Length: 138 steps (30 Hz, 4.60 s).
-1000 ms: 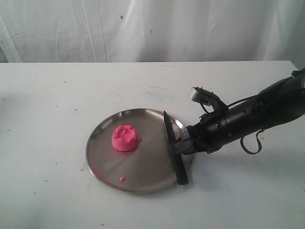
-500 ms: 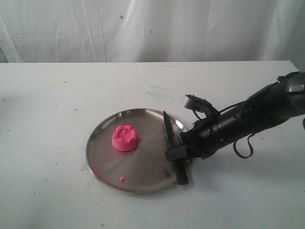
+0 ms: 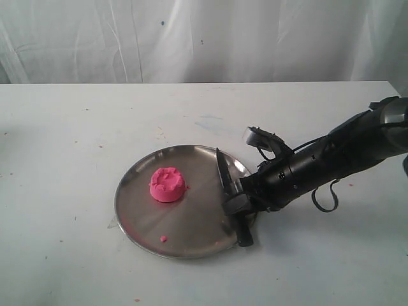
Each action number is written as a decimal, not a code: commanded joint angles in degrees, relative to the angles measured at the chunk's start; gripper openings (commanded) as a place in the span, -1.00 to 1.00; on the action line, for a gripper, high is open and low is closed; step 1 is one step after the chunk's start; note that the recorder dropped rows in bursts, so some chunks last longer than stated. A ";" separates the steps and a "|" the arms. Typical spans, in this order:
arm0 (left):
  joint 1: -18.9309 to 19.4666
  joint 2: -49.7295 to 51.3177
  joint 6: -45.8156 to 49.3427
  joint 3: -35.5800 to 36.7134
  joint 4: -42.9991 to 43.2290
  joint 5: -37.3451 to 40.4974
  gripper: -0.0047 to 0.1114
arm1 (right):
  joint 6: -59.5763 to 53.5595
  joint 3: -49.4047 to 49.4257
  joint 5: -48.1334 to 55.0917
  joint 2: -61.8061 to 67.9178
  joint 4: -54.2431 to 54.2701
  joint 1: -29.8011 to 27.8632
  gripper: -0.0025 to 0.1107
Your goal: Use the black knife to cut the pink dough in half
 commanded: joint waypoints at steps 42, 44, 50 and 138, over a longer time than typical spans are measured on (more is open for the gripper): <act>0.31 -0.30 -0.02 0.25 -0.39 -0.21 -0.92 | 34.33 1.63 -9.88 -33.03 -48.67 16.46 -0.93; 0.31 -0.30 -0.02 0.25 -0.39 -0.21 -0.92 | 35.29 1.63 -11.00 -33.03 -48.67 17.20 -0.94; 0.31 -0.30 -0.02 0.25 -0.39 -0.21 -0.92 | 38.99 1.63 -12.75 -32.93 -48.15 17.20 -0.95; 0.18 68.20 -99.94 -41.90 97.81 -39.34 -0.92 | 37.48 -6.37 -16.47 -12.35 -49.79 22.51 -0.96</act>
